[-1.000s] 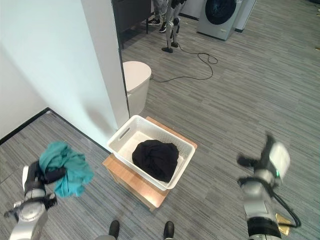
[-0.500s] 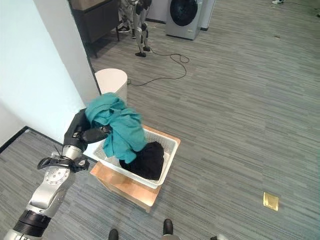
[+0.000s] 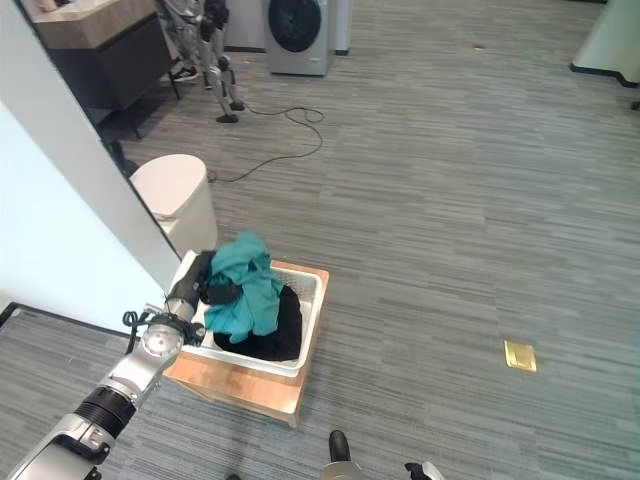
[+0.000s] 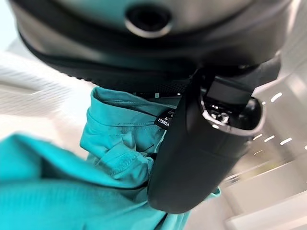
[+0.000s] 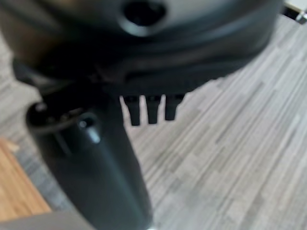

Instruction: Pick up bed clothes into laundry basket.

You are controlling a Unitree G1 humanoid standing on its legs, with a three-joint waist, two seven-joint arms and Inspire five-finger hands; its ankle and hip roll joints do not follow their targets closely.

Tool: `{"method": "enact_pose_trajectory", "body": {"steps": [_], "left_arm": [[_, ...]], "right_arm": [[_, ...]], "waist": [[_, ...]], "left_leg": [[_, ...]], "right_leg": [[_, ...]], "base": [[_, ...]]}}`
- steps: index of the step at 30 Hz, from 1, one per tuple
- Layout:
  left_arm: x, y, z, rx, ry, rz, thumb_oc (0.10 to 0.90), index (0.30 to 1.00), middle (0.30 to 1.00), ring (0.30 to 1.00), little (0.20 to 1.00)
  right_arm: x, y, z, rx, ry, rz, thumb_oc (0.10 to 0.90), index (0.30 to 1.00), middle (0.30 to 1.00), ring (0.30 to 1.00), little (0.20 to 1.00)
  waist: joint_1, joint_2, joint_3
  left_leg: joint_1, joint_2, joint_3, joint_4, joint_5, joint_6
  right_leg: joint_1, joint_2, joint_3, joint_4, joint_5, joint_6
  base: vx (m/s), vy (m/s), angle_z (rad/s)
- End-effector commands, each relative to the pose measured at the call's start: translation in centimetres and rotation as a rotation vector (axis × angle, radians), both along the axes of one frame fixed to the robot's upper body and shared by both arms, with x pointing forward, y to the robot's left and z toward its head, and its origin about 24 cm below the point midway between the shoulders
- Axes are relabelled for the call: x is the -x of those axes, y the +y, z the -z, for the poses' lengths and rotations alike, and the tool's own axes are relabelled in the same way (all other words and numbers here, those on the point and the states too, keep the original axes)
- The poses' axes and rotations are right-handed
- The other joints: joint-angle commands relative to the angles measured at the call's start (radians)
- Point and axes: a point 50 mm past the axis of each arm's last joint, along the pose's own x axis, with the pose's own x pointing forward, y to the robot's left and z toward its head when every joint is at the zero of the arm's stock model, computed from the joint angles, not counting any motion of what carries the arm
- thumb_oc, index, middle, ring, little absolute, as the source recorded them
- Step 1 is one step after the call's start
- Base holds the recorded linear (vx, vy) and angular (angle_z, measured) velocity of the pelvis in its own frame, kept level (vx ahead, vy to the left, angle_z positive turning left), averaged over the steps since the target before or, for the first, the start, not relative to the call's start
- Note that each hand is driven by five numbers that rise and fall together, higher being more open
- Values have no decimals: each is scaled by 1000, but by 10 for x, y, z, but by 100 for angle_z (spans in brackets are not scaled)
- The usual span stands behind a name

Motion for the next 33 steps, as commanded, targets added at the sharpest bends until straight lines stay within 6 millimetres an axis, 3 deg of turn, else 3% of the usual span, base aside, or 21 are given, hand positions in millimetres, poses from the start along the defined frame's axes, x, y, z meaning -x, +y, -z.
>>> {"method": "enact_pose_trajectory", "body": {"steps": [1, 3, 7, 8, 9, 14, 17, 20, 23, 25, 26, 27, 28, 29, 30, 33], "left_arm": [[-47, 0, -72, -75, -298, -30, 400, 300, 300, 300, 300], [-49, -4, -53, -92, -216, -57, 400, 300, 300, 300, 300], [-47, -4, -39, -109, -158, -72, 403, 305, 305, 305, 305], [-49, -6, -41, -111, -173, -64, 770, 855, 855, 855, 855], [-51, -6, -45, -125, -190, -58, 800, 900, 900, 900, 900], [-59, -3, -72, -177, -318, -65, 800, 900, 900, 900, 900], [-66, -1, -102, -229, -439, -55, 800, 900, 900, 900, 900], [-71, 11, -130, -252, -519, -63, 800, 900, 900, 900, 900], [-73, 20, -145, -208, -539, -81, 800, 900, 900, 900, 900], [-72, 30, -169, -182, -580, -72, 800, 900, 900, 900, 900], [-72, 31, -169, -182, -580, -72, 800, 900, 900, 900, 900], [-68, 38, -191, -175, -645, -62, 800, 900, 900, 900, 900], [-65, 40, -201, -152, -681, -63, 800, 900, 900, 900, 900], [-65, 40, -201, -152, -681, -64, 800, 900, 900, 900, 900], [-57, 45, -216, -109, -741, -54, 800, 900, 900, 900, 900], [-38, 63, -222, -44, -777, -35, 800, 900, 900, 900, 900]], "right_arm": [[-5, -6, -3, 62, -29, -10, 800, 900, 900, 900, 900], [-18, -6, -6, 67, -55, -9, 800, 900, 900, 900, 900], [-16, -5, -5, 69, -46, -11, 800, 900, 900, 900, 900], [-15, -3, -4, 65, -43, -14, 800, 900, 900, 900, 900], [-13, -3, -3, 63, -37, -19, 800, 900, 900, 900, 900], [-4, 1, 0, 54, -34, -13, 800, 900, 900, 900, 900], [-3, 2, 0, 47, -44, -3, 800, 900, 900, 900, 900], [-4, 0, -1, 41, -52, 12, 800, 900, 900, 900, 900], [-4, -1, -1, 33, -46, 23, 800, 900, 900, 900, 900], [-6, -4, -2, 24, -31, 39, 800, 900, 900, 900, 900], [-7, -4, -2, 23, -31, 38, 800, 900, 900, 900, 900], [-11, -7, -3, 20, -34, 50, 800, 900, 900, 900, 900], [-14, -8, -4, 16, -39, 64, 800, 900, 900, 900, 900], [-14, -8, -4, 17, -39, 63, 800, 900, 900, 900, 900], [-19, -13, -7, 18, -57, 98, 800, 900, 900, 900, 900], [-23, -29, -13, 51, -55, 124, 800, 900, 900, 900, 900]], "waist": [[16, -66, -6], [10, -62, -3], [0, -56, -4], [-4, -55, -5], [-6, -55, -5], [-14, -51, -5], [-11, -52, -8], [-1, -54, -9], [7, -54, -11], [22, -55, -13], [21, -55, -12], [37, -58, -13], [45, -61, -12], [43, -61, -12], [64, -68, -13], [94, -82, -15]], "left_leg": [[-4, 52, -17, 1, -62, -33], [-18, 53, -13, 1, -57, -36], [-32, 53, -3, 1, -56, -38], [-35, 54, 1, 1, -56, -38], [-36, 55, 2, 1, -57, -39], [-25, 56, 11, 1, -58, -40], [-14, 58, 13, 1, -59, -41], [-5, 59, 12, 1, -60, -42], [1, 60, 7, 1, -61, -42], [5, 59, -3, 1, -61, -41], [5, 59, -3, 1, -61, -41], [4, 58, -9, 1, -61, -40], [3, 56, -13, 1, -61, -39], [4, 56, -14, 1, -60, -39], [1, 55, -23, 1, -60, -37], [-2, 49, -40, 1, -60, -35]], "right_leg": [[31, -86, -53, 12, -80, 93], [12, -88, -53, 12, -77, 95], [-12, -87, -41, 12, -74, 95], [-15, -87, -40, 12, -74, 95], [-17, -87, -37, 12, -74, 95], [-9, -85, -32, 12, -81, 96], [5, -84, -35, 12, -84, 97], [20, -84, -43, 12, -86, 98], [30, -85, -46, 12, -88, 98], [40, -87, -54, 12, -89, 99], [40, -87, -54, 12, -89, 99], [45, -89, -61, 12, -87, 101], [47, -90, -64, 12, -87, 102], [48, -90, -65, 12, -87, 102], [50, -93, -71, 12, -86, 102], [58, -96, -85, 12, -85, 101]], "base": [[0, 0, 0], [8, -17, 0], [-3, -5, -5], [15, -15, -13], [37, -30, -13], [14, -10, -3], [0, 0, 0], [0, 0, 0], [0, 0, 0], [-2, 2, 4], [-11, 19, 5], [-17, 19, 5], [-17, 19, 10], [-23, 10, 8], [-24, 9, 11], [-22, 22, 12]]}}
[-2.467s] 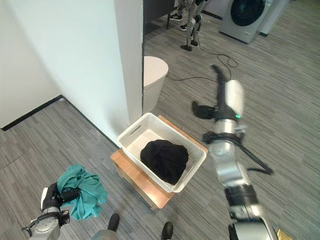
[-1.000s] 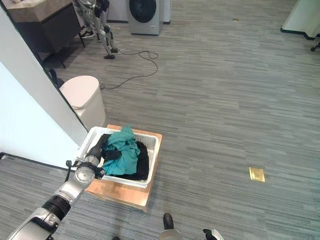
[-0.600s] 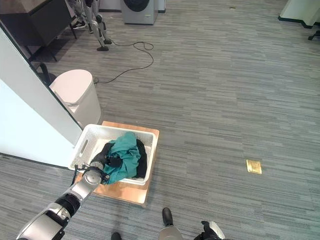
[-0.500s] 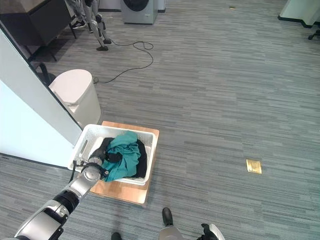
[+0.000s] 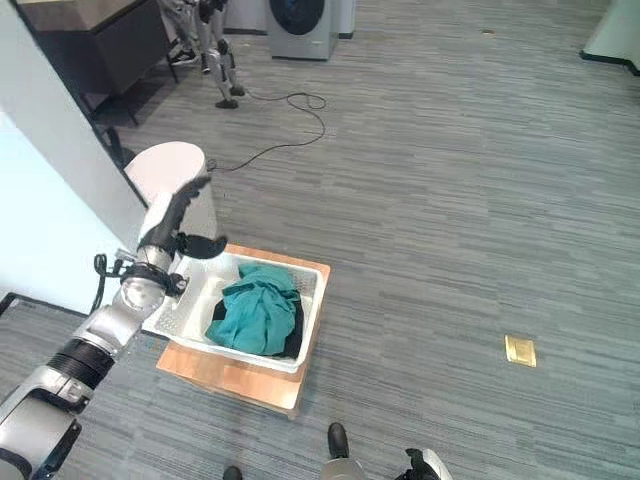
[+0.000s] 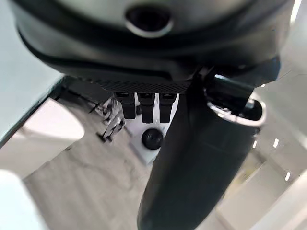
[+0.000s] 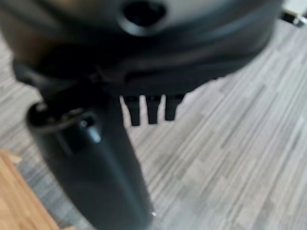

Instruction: Pick up bed clothes into laundry basket.

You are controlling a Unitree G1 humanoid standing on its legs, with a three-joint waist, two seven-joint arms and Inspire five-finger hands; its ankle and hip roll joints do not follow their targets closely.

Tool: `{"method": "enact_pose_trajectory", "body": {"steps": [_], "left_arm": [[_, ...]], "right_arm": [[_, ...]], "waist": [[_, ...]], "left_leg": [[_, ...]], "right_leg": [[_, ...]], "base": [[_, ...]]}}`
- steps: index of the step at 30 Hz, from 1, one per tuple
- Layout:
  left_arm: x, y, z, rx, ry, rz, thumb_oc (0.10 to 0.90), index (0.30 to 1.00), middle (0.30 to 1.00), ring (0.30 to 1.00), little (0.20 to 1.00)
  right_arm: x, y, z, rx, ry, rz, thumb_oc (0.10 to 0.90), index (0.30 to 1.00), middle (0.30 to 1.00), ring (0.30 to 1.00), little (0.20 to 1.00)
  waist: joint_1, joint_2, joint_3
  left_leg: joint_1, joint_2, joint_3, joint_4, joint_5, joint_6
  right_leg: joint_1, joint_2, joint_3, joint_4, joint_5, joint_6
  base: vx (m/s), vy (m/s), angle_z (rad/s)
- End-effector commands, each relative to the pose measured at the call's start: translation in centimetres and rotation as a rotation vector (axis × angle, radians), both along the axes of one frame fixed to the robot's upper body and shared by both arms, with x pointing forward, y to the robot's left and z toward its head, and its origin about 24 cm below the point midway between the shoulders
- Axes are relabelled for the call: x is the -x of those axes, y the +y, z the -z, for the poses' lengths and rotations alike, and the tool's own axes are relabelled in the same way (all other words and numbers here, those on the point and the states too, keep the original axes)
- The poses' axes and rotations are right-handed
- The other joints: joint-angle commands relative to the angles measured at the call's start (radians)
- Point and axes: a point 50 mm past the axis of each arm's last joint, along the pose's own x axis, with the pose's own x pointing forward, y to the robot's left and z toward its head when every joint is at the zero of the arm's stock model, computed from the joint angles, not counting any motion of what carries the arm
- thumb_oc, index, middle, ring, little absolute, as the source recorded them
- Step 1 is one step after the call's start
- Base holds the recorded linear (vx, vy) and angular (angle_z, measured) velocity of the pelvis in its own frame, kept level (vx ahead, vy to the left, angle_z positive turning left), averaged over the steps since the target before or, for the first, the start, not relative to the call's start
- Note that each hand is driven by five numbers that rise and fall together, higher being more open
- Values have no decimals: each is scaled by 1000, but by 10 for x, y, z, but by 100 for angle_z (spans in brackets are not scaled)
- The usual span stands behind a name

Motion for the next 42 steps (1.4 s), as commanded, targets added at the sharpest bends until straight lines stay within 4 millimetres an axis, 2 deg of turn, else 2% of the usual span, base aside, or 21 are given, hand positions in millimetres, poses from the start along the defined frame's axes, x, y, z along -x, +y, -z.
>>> {"method": "enact_pose_trajectory", "body": {"steps": [1, 3, 6, 8, 10, 12, 15, 17, 21, 24, 26, 28, 29, 31, 33, 35, 37, 38, 39, 40, 42], "left_arm": [[13, 37, -87, 58, -327, 11, 800, 900, 900, 900, 900], [25, 51, -78, 132, -325, -4, 800, 900, 900, 900, 900], [47, 75, -52, 201, -275, -60, 800, 900, 900, 900, 900], [64, 90, -30, 227, -232, -126, 800, 900, 900, 900, 900], [81, 104, -9, 245, -187, -203, 800, 900, 900, 900, 900], [103, 117, 13, 264, -137, -286, 800, 900, 900, 900, 900], [141, 131, 52, 361, -48, -413, 800, 900, 900, 900, 900], [159, 134, 74, 391, 20, -472, 800, 900, 900, 900, 900], [175, 135, 98, 442, 102, -522, 800, 900, 900, 900, 900], [174, 131, 101, 476, 89, -525, 800, 900, 900, 900, 900], [164, 126, 92, 516, 16, -502, 800, 900, 900, 900, 900], [156, 121, 83, 506, -30, -470, 800, 900, 900, 900, 900], [151, 117, 75, 492, -66, -442, 800, 900, 900, 900, 900], [147, 113, 65, 460, -115, -408, 800, 900, 900, 900, 900], [144, 109, 62, 476, -126, -375, 800, 900, 900, 900, 900], [145, 108, 66, 488, -105, -370, 800, 900, 900, 900, 900], [151, 110, 73, 489, -85, -397, 800, 900, 900, 900, 900], [153, 110, 79, 494, -64, -412, 800, 900, 900, 900, 900], [154, 112, 83, 510, -59, -441, 800, 900, 900, 900, 900], [159, 106, 93, 587, -56, -474, 800, 900, 900, 900, 900], [162, 103, 98, 621, -47, -483, 800, 900, 900, 900, 900]], "right_arm": [[-2, -29, -10, 77, 11, 51, 800, 900, 900, 900, 900], [-7, -41, -17, 102, 0, 72, 800, 900, 900, 900, 900], [-27, -69, -38, 179, -81, 83, 800, 900, 900, 900, 900], [-47, -76, -54, 219, -206, 71, 800, 900, 900, 900, 900], [-80, -83, -87, 275, -411, 36, 800, 900, 900, 900, 900], [-105, -79, -127, 303, -654, -3, 800, 900, 900, 900, 900], [-117, -67, -177, 370, -921, -70, 800, 900, 900, 900, 900], [-116, -55, -192, 384, -1031, -84, 800, 900, 900, 900, 900], [-116, -29, -205, 313, -1186, -87, 800, 900, 900, 900, 900], [-118, -7, -209, 210, -1258, -119, 800, 900, 900, 900, 900], [-125, 9, -219, 147, -1322, -185, 800, 900, 900, 900, 900], [-133, 23, -232, 122, -1385, -276, 800, 900, 900, 900, 900], [-135, 30, -243, 150, -1419, -351, 800, 900, 900, 900, 900], [-138, 37, -258, 247, -1466, -465, 800, 900, 900, 900, 900], [-139, 44, -268, 285, -1494, -537, 800, 900, 900, 900, 900], [-142, 52, -274, 299, -1512, -600, 800, 900, 900, 900, 900], [-152, 65, -288, 317, -1551, -695, 800, 900, 900, 900, 900], [-155, 73, -295, 312, -1581, -735, 800, 900, 900, 900, 900], [-161, 82, -306, 308, -1625, -776, 800, 900, 900, 900, 900], [-166, 95, -322, 303, -1693, -841, 800, 900, 900, 900, 900], [-167, 99, -327, 300, -1709, -865, 800, 900, 900, 900, 900]], "waist": [[41, -83, -34], [63, -96, -35], [86, -112, -40], [100, -121, -38], [107, -125, -38], [112, -129, -38], [119, -124, -41], [123, -119, -46], [125, -111, -40], [126, -110, -30], [123, -106, -7], [128, -95, 16], [135, -83, 32], [147, -62, 48], [160, -48, 45], [175, -31, 29], [203, -22, 21], [226, -29, 9], [252, -30, 9], [295, -10, 29], [292, 8, 34]], "left_leg": [[8, 45, -35, 1, -62, -30], [6, 43, -42, 1, -62, -29], [1, 37, -50, 1, -61, -26], [-2, 34, -54, 1, -61, -22], [-6, 32, -57, 1, -61, -18], [-9, 30, -60, 1, -63, -13], [-5, 23, -68, 1, -70, -2], [1, 18, -71, 1, -75, 5], [7, 2, -69, 1, -79, 17], [6, -22, -61, 1, -83, 34], [-1, -33, -51, 1, -77, 39], [-12, -37, -39, 1, -68, 48], [-24, -39, -36, 1, -55, 51], [-56, -43, -46, 1, -27, 58], [-88, -61, -79, 1, -4, 65], [-118, -60, -116, 1, 27, 62], [-139, -62, -137, 1, 51, 54], [-156, -71, -145, 1, 50, 52], [-183, -68, -149, 4, 67, 46], [-268, -51, -174, 9, 148, 11], [-297, -50, -189, 6, 163, -8]], "right_leg": [[62, -96, -68, 12, -94, 107], [67, -99, -75, 12, -93, 107], [69, -104, -79, 12, -88, 107], [67, -106, -80, 12, -85, 106], [64, -109, -81, 12, -84, 106], [63, -109, -79, 12, -87, 103], [66, -110, -74, 12, -86, 99], [69, -112, -75, 12, -84, 99], [63, -128, -78, 12, -72, 101], [42, -143, -75, 13, -49, 109], [11, -149, -78, 33, -27, 118], [-15, -157, -91, 88, -37, 121], [-29, -158, -91, 148, -71, 119], [-20, -151, -42, 247, -129, 111], [-16, -121, 73, 385, -166, 107], [3, -86, 179, 460, -195, 90], [61, -85, 235, 382, -259, 67], [100, -77, 245, 318, -317, 52], [130, -74, 225, 255, -342, 37], [162, -37, 204, 140, -344, 9], [164, -15, 185, 118, -340, -4]], "base": [[-16, 19, 20], [-17, 26, 15], [-29, 39, 11], [-31, 57, 5], [-40, 61, 2], [-22, 49, 1], [-22, 75, 3], [-29, 89, 7], [-64, 103, 6], [-115, 96, 1], [-208, 57, -9], [-254, 14, -15], [-293, -32, -9], [-279, -38, 5], [-211, -80, 21], [-106, -169, 48], [-85, -196, 77], [-152, -239, 55], [-421, -480, 9], [-513, -486, -18], [-336, -298, 25]]}}
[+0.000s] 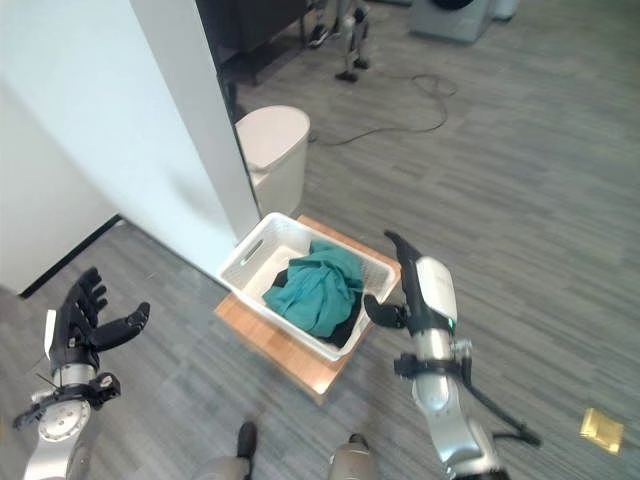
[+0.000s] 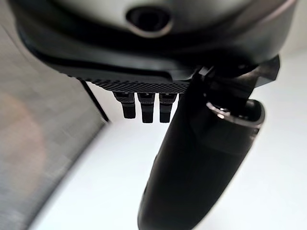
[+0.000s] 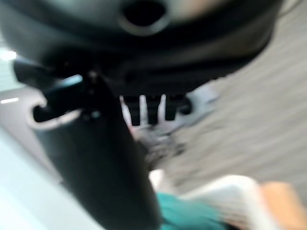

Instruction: Pick up bed clothes into laundry basket.

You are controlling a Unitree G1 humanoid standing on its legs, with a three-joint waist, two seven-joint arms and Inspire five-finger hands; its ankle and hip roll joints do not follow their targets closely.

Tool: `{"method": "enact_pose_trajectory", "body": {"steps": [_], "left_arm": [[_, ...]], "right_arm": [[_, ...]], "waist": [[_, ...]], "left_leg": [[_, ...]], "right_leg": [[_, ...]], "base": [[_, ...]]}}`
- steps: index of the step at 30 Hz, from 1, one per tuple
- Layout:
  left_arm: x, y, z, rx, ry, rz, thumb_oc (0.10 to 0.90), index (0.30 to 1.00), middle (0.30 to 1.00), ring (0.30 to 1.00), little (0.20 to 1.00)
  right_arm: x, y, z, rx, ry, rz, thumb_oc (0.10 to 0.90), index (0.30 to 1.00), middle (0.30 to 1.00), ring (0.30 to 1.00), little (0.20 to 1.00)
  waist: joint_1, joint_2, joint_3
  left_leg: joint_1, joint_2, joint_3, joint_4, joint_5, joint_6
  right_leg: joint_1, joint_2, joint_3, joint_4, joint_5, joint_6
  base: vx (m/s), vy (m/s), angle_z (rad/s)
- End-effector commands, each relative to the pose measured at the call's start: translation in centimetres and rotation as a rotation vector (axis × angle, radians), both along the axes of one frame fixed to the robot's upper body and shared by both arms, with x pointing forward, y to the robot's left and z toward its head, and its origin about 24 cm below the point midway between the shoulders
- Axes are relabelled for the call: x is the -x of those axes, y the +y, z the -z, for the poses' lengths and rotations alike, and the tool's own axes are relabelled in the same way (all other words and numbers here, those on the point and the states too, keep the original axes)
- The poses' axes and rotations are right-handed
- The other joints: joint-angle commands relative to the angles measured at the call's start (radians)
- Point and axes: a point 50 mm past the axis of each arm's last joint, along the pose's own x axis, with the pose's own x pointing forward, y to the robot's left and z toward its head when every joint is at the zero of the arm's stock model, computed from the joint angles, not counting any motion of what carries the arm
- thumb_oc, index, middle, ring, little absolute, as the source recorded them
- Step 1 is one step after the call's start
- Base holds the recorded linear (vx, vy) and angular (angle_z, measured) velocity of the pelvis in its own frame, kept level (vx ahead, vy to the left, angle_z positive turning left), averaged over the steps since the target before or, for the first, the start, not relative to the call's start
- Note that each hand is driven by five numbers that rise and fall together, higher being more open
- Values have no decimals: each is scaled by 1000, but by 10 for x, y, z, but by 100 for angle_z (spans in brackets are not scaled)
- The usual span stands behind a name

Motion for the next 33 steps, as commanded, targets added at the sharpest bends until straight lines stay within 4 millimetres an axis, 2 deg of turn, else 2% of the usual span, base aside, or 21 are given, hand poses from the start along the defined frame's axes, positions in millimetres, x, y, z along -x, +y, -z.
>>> {"method": "enact_pose_trajectory", "body": {"steps": [1, 2, 3, 5, 6, 7, 9, 10, 11, 12, 15, 16, 20, 22, 25, 26, 28, 29, 30, 32, 33], "left_arm": [[-1, 17, -35, -49, -198, -71, 800, 900, 900, 900, 900], [-1, 17, -35, -49, -198, -72, 800, 900, 900, 900, 900], [-4, 11, -30, -19, -186, -61, 800, 900, 900, 900, 900], [-10, 1, -29, -15, -188, -13, 800, 900, 900, 900, 900], [-8, -1, -30, -29, -187, 9, 800, 900, 900, 900, 900], [-6, -1, -34, -62, -195, 23, 800, 900, 900, 900, 900], [-4, -4, -33, -66, -184, 41, 800, 900, 900, 900, 900], [-6, -4, -34, -66, -185, 49, 800, 900, 900, 900, 900], [-6, -5, -33, -64, -178, 59, 800, 900, 900, 900, 900], [-6, -5, -33, -63, -176, 60, 800, 900, 900, 900, 900], [-7, -5, -32, -64, -154, 82, 800, 900, 900, 900, 900], [-6, -7, -29, -63, -131, 107, 800, 900, 900, 900, 900], [-3, -4, -31, -83, -124, 109, 800, 900, 900, 900, 900], [-5, -5, -36, -123, -130, 143, 800, 900, 900, 900, 900], [-8, -7, -37, -141, -124, 164, 800, 900, 900, 900, 900], [-9, -9, -35, -134, -120, 167, 800, 900, 900, 900, 900], [-11, -13, -32, -113, -119, 177, 800, 900, 900, 900, 900], [-11, -13, -32, -112, -120, 177, 800, 900, 900, 900, 900], [-16, -19, -33, -104, -128, 201, 800, 900, 900, 900, 900], [-24, -22, -37, -106, -148, 220, 800, 900, 900, 900, 900], [-24, -22, -37, -106, -148, 220, 800, 900, 900, 900, 900]], "right_arm": [[-5, 45, -77, 7, -377, -238, 800, 900, 900, 900, 900], [-5, 45, -77, 7, -377, -238, 800, 900, 900, 900, 900], [-7, 45, -80, 24, -379, -242, 800, 900, 900, 900, 900], [-7, 46, -81, 14, -384, -237, 800, 900, 900, 900, 900], [-5, 48, -83, -2, -403, -245, 800, 900, 900, 900, 900], [-3, 51, -85, 0, -422, -258, 800, 900, 900, 900, 900], [-3, 53, -82, -3, -415, -267, 800, 900, 900, 900, 900], [-2, 53, -77, -14, -399, -265, 800, 900, 900, 900, 900], [-2, 50, -72, -23, -380, -250, 800, 900, 900, 900, 900], [-2, 50, -72, -24, -379, -250, 800, 900, 900, 900, 900], [2, 36, -64, -47, -355, -190, 800, 900, 900, 900, 900], [2, 32, -60, -52, -338, -169, 800, 900, 900, 900, 900], [4, 30, -62, -74, -350, -153, 800, 900, 900, 900, 900], [3, 39, -64, -106, -365, -174, 800, 900, 900, 900, 900], [1, 44, -61, -103, -345, -178, 800, 900, 900, 900, 900], [1, 42, -59, -106, -344, -166, 800, 900, 900, 900, 900], [1, 38, -57, -91, -333, -146, 800, 900, 900, 900, 900], [1, 38, -57, -91, -333, -146, 800, 900, 900, 900, 900], [-1, 38, -58, -90, -336, -142, 800, 900, 900, 900, 900], [-4, 41, -65, -112, -365, -155, 800, 900, 900, 900, 900], [-4, 41, -65, -112, -364, -155, 800, 900, 900, 900, 900]], "waist": [[49, -55, -35], [48, -53, -35], [46, -58, -17], [15, -80, -11], [3, -81, -17], [-7, -95, -15], [-18, -108, -30], [-49, -121, -51], [-68, -124, -58], [-71, -123, -56], [-121, -122, -98], [-123, -113, -105], [-116, -110, -113], [-72, -132, -98], [-60, -159, -85], [-74, -168, -83], [-94, -163, -82], [-93, -162, -82], [-116, -165, -77], [-132, -170, -74], [-132, -170, -74]], "left_leg": [[-163, -63, -46, -90, 96, -124], [-165, -62, -47, -90, 96, -124], [-187, -73, 2, -87, 80, -126], [-143, -59, 170, -43, 28, -102], [-124, -51, 178, 31, 8, -94], [-96, -40, 184, 112, -52, -92], [-25, -9, 195, 165, -110, -92], [97, 99, 268, 173, -103, -115], [151, 151, 312, 151, -92, -129], [158, 153, 309, 143, -89, -132], [271, 259, 451, 37, -56, -189], [262, 255, 486, -2, -60, -186], [235, 182, 433, -40, -85, -170], [214, 94, 364, -45, -131, -112], [188, 21, 301, -64, -131, -84], [173, 6, 263, -64, -129, -79], [161, -26, 184, -70, -122, -68], [160, -26, 185, -70, -122, -68], [156, -69, 102, -74, -124, -49], [144, -104, 35, -80, -111, -32], [144, -104, 35, -79, -112, -32]], "right_leg": [[379, -39, -75, -439, 14, -25], [379, -37, -76, -440, 15, -25], [387, -40, -110, -449, 17, -31], [370, -63, -247, -472, 62, -25], [360, -61, -289, -486, 93, -30], [347, -79, -325, -482, 110, -35], [334, -98, -391, -476, 115, -45], [310, -129, -483, -452, 134, -49], [305, -146, -536, -441, 136, -49], [311, -144, -540, -440, 133, -50], [297, -216, -676, -407, 141, -29], [300, -241, -729, -400, 155, -19], [299, -315, -756, -369, 225, 18], [295, -408, -767, -276, 255, 44], [292, -453, -698, -249, 321, 70], [289, -434, -618, -262, 322, 75], [268, -329, -396, -271, 249, 61], [266, -329, -396, -271, 249, 61], [258, -193, -212, -271, 152, 49], [238, -92, -93, -290, 131, 20], [238, -92, -93, -289, 130, 20]], "base": [[-108, -123, 109], [-238, -224, 130], [-242, -184, 86], [-549, -328, 127], [-655, -304, 235], [-470, -174, 221], [-434, -69, 101], [-498, 40, 148], [-412, 46, 202], [-323, 115, 185], [-320, 171, 183], [-292, 235, 234], [-96, 243, 143], [-124, 267, 101], [-94, 72, 101], [-40, 15, 138], [88, 80, 160], [193, 176, 118], [187, 138, 97], [157, 83, 113], [77, 9, 117]]}}
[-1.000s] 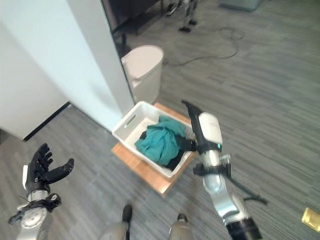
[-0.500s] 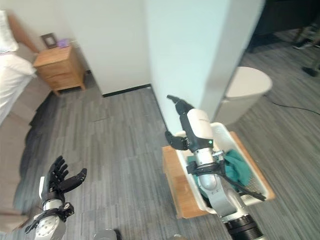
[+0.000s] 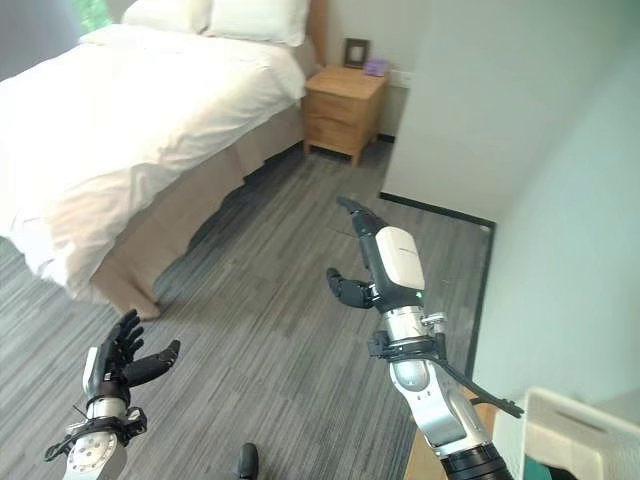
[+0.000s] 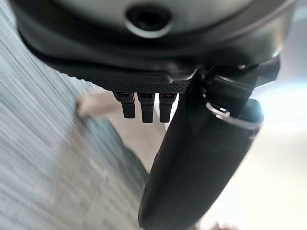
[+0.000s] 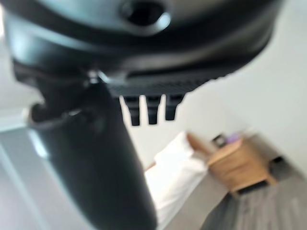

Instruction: Pick up bed clothes into laundry basket.

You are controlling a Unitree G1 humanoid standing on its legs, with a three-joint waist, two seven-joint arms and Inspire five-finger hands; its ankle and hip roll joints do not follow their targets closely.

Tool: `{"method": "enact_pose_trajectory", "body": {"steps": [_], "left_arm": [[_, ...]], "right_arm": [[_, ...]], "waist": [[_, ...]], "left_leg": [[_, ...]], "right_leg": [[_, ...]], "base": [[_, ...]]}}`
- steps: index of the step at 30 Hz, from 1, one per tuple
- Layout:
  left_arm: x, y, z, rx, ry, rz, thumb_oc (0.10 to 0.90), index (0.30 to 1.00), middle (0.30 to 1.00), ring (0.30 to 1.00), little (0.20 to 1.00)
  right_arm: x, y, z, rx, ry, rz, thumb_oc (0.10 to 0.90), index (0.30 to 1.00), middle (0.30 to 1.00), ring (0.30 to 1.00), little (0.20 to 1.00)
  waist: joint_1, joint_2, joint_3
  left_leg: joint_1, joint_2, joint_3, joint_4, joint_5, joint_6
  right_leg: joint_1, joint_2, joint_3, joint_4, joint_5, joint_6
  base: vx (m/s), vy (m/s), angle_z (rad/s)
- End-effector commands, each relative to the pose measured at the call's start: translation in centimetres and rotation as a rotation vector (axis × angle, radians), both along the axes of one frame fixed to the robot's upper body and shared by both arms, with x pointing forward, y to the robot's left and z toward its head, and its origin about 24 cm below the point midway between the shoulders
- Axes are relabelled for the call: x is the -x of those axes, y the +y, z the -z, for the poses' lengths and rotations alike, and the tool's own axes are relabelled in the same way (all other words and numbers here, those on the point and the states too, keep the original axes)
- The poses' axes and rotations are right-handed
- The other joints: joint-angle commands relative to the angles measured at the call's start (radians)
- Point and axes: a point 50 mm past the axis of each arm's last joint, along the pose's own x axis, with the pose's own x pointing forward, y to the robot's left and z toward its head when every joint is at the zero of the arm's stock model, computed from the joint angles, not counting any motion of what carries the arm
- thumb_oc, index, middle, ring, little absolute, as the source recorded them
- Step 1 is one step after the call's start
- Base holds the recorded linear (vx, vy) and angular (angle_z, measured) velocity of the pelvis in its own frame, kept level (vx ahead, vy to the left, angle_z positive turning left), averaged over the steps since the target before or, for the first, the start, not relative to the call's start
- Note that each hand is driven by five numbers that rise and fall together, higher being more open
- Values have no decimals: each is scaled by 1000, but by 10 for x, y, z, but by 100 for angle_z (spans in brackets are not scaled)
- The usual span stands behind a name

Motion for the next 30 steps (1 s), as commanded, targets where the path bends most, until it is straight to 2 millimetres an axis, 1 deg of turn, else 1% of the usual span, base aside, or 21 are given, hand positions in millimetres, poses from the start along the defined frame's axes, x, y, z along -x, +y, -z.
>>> {"method": "enact_pose_trajectory", "body": {"steps": [1, 2, 3, 5, 7, 8, 9, 10, 13, 15, 17, 18, 19, 21, 22, 23, 24, 25, 26, 28, 30], "left_arm": [[-25, 10, -56, -133, -257, 85, 800, 900, 900, 900, 900], [-29, 12, -59, -141, -265, 74, 800, 900, 900, 900, 900], [-32, 11, -61, -137, -274, 84, 800, 900, 900, 900, 900], [-32, 13, -60, -123, -279, 56, 800, 900, 900, 900, 900], [-29, 16, -56, -94, -270, 15, 800, 900, 900, 900, 900], [-29, 16, -56, -94, -270, 14, 800, 900, 900, 900, 900], [-21, 20, -50, -77, -253, -18, 800, 900, 900, 900, 900], [-17, 23, -48, -67, -244, -36, 800, 900, 900, 900, 900], [-13, 31, -43, -49, -222, -83, 800, 900, 900, 900, 900], [-6, 35, -44, -56, -221, -102, 800, 900, 900, 900, 900], [1, 40, -47, -60, -230, -121, 800, 900, 900, 900, 900], [7, 45, -50, -54, -247, -161, 800, 900, 900, 900, 900], [8, 45, -50, -54, -246, -161, 800, 900, 900, 900, 900], [7, 46, -55, -50, -278, -177, 800, 900, 900, 900, 900], [2, 44, -59, -45, -300, -169, 800, 900, 900, 900, 900], [-4, 40, -62, -37, -320, -144, 800, 900, 900, 900, 900], [-12, 32, -69, -19, -361, -97, 800, 900, 900, 900, 900], [-12, 32, -69, -19, -361, -94, 800, 900, 900, 900, 900], [-13, 29, -74, -27, -383, -64, 800, 900, 900, 900, 900], [-14, 28, -74, -29, -384, -55, 800, 900, 900, 900, 900], [-15, 25, -73, -27, -376, -38, 800, 900, 900, 900, 900]], "right_arm": [[-14, 14, -58, -105, -291, -42, 800, 900, 900, 900, 900], [-14, 16, -62, -145, -301, -59, 800, 900, 900, 900, 900], [-13, 16, -64, -185, -317, -67, 800, 900, 900, 900, 900], [-13, 18, -67, -220, -327, -77, 800, 900, 900, 900, 900], [-15, 25, -64, -254, -296, -118, 800, 900, 900, 900, 900], [-15, 25, -64, -254, -295, -118, 800, 900, 900, 900, 900], [-15, 32, -59, -307, -252, -166, 800, 900, 900, 900, 900], [-15, 36, -55, -350, -213, -199, 800, 900, 900, 900, 900], [-18, 41, -36, -532, -53, -263, 800, 900, 900, 900, 900], [-17, 37, -23, -606, 34, -273, 800, 900, 900, 900, 900], [-13, 30, -17, -644, 72, -275, 800, 900, 900, 900, 900], [-8, 20, -12, -668, 86, -253, 800, 900, 900, 900, 900], [-8, 20, -12, -668, 88, -253, 800, 900, 900, 900, 900], [-3, 8, -9, -679, 76, -211, 800, 900, 900, 900, 900], [-2, -1, -10, -672, 53, -174, 800, 900, 900, 900, 900], [1, -13, -9, -667, 33, -122, 800, 900, 900, 900, 900], [4, -26, -8, -669, 5, -52, 800, 900, 900, 900, 900], [4, -27, -8, -669, 4, -50, 800, 900, 900, 900, 900], [6, -33, -6, -675, -2, -15, 800, 900, 900, 900, 900], [6, -38, -5, -678, -3, 6, 800, 900, 900, 900, 900], [9, -44, -3, -692, -4, 32, 800, 900, 900, 900, 900]], "waist": [[-25, -116, -39], [-32, -126, -32], [-36, -132, -32], [-42, -143, -31], [-34, -131, -44], [-34, -131, -44], [-17, -116, -58], [-11, -111, -62], [3, -102, -62], [16, -98, -63], [28, -96, -65], [51, -99, -60], [48, -98, -62], [70, -100, -51], [76, -103, -44], [77, -108, -26], [66, -119, -15], [68, -117, -14], [70, -124, -11], [69, -123, -13], [66, -111, -26]], "left_leg": [[63, -40, 73, 3, -163, -71], [62, -65, 33, -2, -160, -62], [58, -79, 8, 0, -168, -62], [55, -87, -7, 11, -164, -63], [56, -80, 8, 20, -173, -65], [57, -80, 8, 21, -174, -65], [65, -70, 17, 28, -181, -66], [68, -66, 17, 29, -182, -68], [72, -60, -11, 29, -175, -72], [75, -59, -39, 31, -176, -72], [75, -58, -60, 37, -179, -73], [64, -65, -97, 51, -179, -74], [61, -66, -100, 54, -180, -74], [24, -78, -128, 93, -182, -81], [3, -72, -107, 111, -193, -90], [-33, -55, -42, 149, -196, -101], [-57, -4, 113, 187, -197, -106], [-59, -2, 113, 196, -205, -106], [-52, 2, 128, 230, -224, -118], [-45, 6, 111, 232, -232, -125], [-10, 40, 104, 179, -221, -132]], "right_leg": [[-157, -25, 67, -111, 177, 8], [-202, 57, 114, -155, 205, -14], [-195, 65, 123, -195, 209, -28], [-170, 47, 113, -257, 258, -26], [-146, 31, 101, -308, 282, -17], [-144, 31, 101, -311, 284, -17], [-123, 24, 92, -327, 282, -17], [-117, 23, 87, -328, 278, -20], [-102, 24, 67, -322, 266, -31], [-91, 27, 47, -321, 257, -36], [-87, 30, 31, -322, 252, -37], [-88, 34, 16, -324, 251, -39], [-89, 34, 13, -324, 250, -39], [-95, 32, -16, -327, 250, -38], [-91, 26, -49, -332, 237, -36], [-88, 11, -96, -331, 230, -34], [-98, -23, -183, -334, 245, -20], [-97, -21, -183, -333, 244, -19], [-88, -34, -208, -335, 253, -15], [-80, -39, -223, -335, 251, -13], [-78, -44, -245, -331, 253, -8]], "base": [[109, -7, 99], [107, -34, 138], [112, -97, 106], [7, -139, 80], [50, -83, 62], [153, -53, 53], [148, -56, 41], [174, -75, 6], [88, -62, 14], [125, -72, 31], [133, -78, 39], [93, -70, 30], [73, -65, 28], [16, -34, 51], [-50, -43, 72], [-160, -9, 103], [-163, 5, 111], [-153, 22, 127], [-40, 20, 123], [-26, 27, 116], [7, 71, 85]]}}
